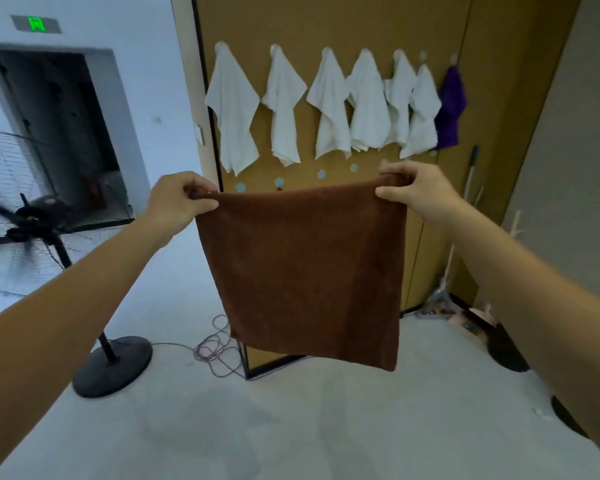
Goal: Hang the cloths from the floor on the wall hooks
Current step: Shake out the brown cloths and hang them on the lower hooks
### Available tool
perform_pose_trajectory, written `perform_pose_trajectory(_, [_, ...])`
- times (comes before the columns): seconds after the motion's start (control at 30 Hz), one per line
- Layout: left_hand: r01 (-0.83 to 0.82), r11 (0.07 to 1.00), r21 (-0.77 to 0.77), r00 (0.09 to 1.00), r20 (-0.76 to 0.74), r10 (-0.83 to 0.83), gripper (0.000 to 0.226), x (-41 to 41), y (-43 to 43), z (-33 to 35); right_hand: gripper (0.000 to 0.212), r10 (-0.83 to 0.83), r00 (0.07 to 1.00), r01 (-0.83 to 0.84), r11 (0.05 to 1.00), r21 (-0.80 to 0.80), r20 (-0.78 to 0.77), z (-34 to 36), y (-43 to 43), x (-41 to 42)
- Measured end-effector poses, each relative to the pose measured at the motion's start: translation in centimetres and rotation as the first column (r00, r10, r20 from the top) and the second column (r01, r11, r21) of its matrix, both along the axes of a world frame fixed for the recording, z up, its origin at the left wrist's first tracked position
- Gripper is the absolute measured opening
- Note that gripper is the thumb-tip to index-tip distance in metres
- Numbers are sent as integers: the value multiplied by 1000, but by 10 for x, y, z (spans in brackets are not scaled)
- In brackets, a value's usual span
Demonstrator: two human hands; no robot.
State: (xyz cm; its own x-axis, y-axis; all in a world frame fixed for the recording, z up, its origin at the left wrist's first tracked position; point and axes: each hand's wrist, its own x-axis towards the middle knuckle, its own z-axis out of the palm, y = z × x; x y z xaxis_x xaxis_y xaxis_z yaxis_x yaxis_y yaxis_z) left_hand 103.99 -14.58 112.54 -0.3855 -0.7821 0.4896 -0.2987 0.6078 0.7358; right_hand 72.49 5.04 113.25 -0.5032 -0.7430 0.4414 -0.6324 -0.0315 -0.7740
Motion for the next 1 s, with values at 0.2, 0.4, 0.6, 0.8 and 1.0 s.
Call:
perform_pose_trajectory(0.2, [54,995,-90,996,79,-47,14,-73,-67,-9,36,-15,992,28,994,105,-125,2,-37,-53])
perform_pose_trajectory(0.4, [113,989,-97,986,134,-100,9,-130,-135,-3,16,-25,979,67,977,200,-202,10,-97,-101])
perform_pose_trajectory(0.6, [162,975,-151,971,201,-130,6,-180,-185,1,7,-118,969,151,979,138,-216,7,-154,-144])
perform_pose_trajectory(0.8, [108,965,-240,969,242,-49,20,-239,-222,-4,14,-241,937,268,960,76,-252,-7,-193,-204])
perform_pose_trajectory(1.0, [80,951,-299,951,310,17,10,-307,-230,-2,20,-231,888,300,946,120,-398,-17,-227,-282])
